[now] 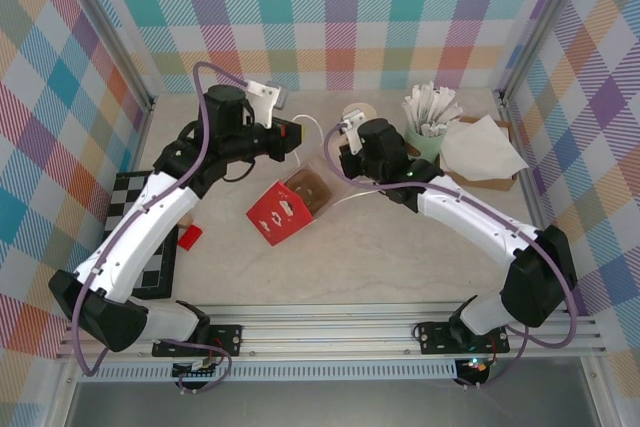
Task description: Pack the takeout coffee
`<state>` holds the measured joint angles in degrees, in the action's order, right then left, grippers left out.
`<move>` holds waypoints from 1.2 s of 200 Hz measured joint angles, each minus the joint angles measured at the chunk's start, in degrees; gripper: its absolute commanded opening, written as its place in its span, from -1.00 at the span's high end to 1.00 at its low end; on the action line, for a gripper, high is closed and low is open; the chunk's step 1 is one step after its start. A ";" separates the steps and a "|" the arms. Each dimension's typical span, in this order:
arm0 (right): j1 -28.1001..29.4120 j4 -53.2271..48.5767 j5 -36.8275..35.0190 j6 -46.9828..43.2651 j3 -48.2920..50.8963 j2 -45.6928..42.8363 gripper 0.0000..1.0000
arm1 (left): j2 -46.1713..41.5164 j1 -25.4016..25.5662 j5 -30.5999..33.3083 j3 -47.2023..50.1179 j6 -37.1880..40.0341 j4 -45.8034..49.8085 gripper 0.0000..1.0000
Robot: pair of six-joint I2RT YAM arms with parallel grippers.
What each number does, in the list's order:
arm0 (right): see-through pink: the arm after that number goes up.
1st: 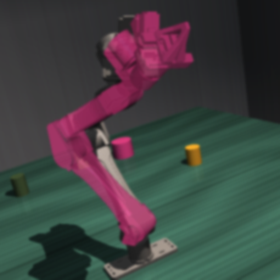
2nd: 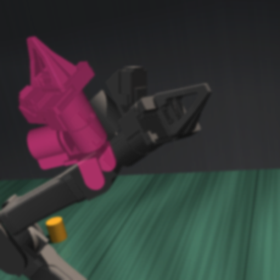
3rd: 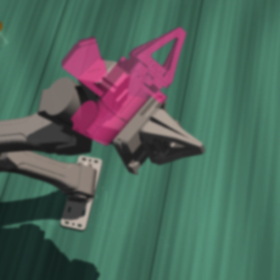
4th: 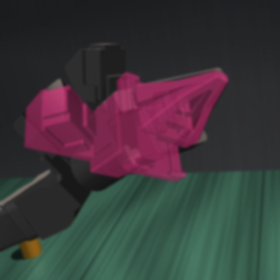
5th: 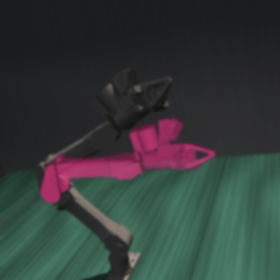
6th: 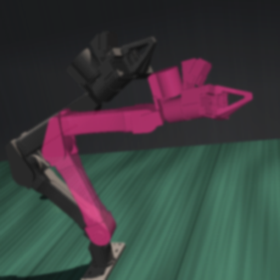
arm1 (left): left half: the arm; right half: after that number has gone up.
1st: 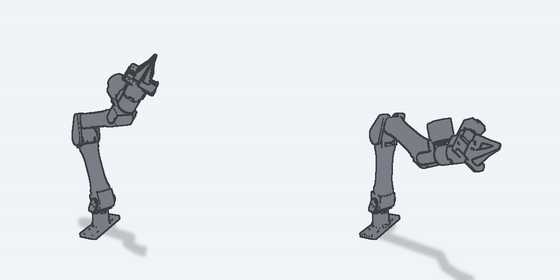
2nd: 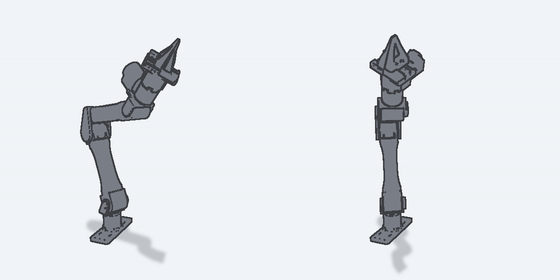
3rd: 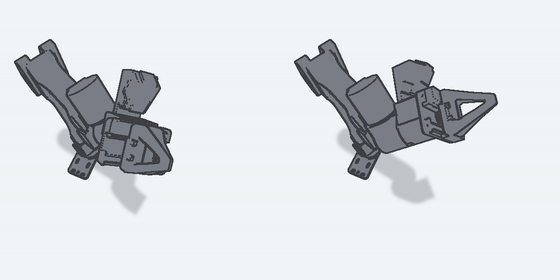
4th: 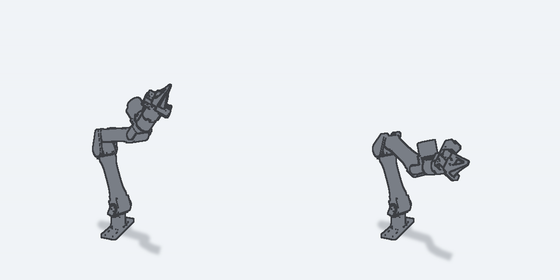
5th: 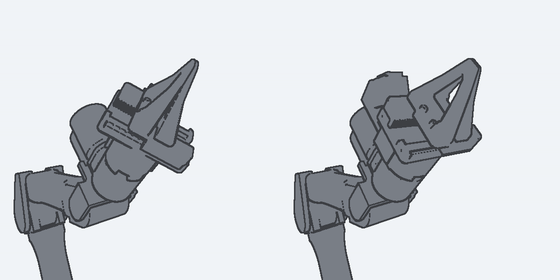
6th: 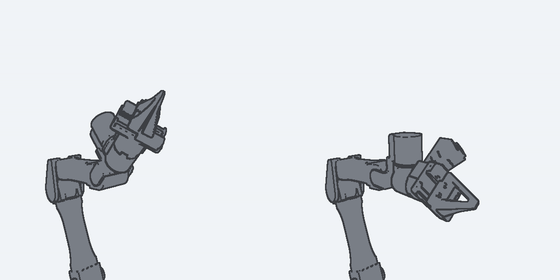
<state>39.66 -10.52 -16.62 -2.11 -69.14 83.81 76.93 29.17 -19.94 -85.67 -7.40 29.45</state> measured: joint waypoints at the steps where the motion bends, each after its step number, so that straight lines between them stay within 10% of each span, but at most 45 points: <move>1: 0.00 0.02 -0.07 0.00 0.00 0.00 1.00 | 0.11 0.00 -0.02 -0.13 0.07 0.31 0.25; 11: 0.00 0.48 -1.05 0.00 0.00 0.00 1.00 | 0.79 0.00 0.09 -1.20 0.87 2.36 -0.42; 64: 0.17 3.30 -5.16 -0.07 -0.02 0.00 1.00 | -0.28 -0.02 7.80 -2.34 4.15 8.87 -1.00; 169: 0.20 4.24 -2.12 -6.78 -2.58 3.10 0.96 | 6.88 -1.09 21.11 -3.02 19.04 6.16 -0.99; 240: -1.16 -17.42 5.03 -2.01 -26.10 15.76 0.43 | 23.58 -5.64 6.67 -24.09 17.81 11.98 -0.02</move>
<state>38.50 -27.94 -11.60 -4.12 -95.24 99.57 100.51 23.53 -13.28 -109.75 10.41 41.43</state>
